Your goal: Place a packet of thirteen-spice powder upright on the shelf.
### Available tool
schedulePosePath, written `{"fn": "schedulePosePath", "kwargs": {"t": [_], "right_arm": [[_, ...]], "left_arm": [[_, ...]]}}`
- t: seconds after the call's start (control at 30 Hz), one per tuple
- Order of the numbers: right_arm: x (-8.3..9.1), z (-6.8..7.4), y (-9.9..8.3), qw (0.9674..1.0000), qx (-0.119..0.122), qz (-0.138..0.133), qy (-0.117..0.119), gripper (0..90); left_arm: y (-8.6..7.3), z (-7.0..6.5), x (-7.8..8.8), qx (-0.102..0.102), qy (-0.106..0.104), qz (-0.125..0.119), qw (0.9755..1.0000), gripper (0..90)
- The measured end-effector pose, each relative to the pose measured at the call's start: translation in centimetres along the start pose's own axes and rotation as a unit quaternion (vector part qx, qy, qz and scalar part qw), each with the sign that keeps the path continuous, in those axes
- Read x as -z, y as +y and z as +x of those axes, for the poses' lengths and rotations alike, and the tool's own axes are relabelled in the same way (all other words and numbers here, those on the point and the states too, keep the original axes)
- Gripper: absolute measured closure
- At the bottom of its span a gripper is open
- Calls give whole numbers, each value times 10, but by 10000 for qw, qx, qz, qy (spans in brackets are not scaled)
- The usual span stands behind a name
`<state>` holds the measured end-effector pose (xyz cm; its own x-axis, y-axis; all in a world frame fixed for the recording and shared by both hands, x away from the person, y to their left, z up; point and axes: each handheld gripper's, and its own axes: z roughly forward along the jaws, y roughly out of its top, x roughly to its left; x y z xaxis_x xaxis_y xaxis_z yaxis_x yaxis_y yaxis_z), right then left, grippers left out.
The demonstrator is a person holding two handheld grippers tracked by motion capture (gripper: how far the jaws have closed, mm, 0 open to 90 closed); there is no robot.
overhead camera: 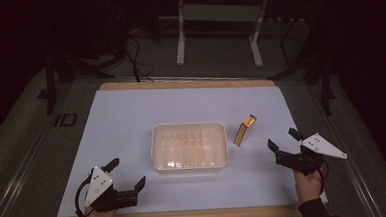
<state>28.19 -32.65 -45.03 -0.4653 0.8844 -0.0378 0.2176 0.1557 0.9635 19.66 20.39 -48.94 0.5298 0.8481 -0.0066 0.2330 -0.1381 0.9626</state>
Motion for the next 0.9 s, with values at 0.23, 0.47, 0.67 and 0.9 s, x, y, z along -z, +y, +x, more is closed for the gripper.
{"fn": "schedulePosePath", "kwargs": {"t": [0.23, 0.47, 0.67, 0.9], "right_arm": [[0, -4, 6, 9998, -133, -93, 63, 139], [-9, -4, 20, 9998, -128, 28, 156, 139], [-21, -2, 36, 9987, -18, 439, 272, 139], [-34, -1, 47, 9914, 155, 1226, 439, 139]], "left_arm": [[-2, -2, -2, -81, 7, 34, 10000, 0], [-4, 0, -2, -87, -1, 103, 9999, 0], [-4, 0, -2, -58, 5, 115, 9999, 0], [-4, 0, -2, -69, 8, 122, 9999, 0]]}}
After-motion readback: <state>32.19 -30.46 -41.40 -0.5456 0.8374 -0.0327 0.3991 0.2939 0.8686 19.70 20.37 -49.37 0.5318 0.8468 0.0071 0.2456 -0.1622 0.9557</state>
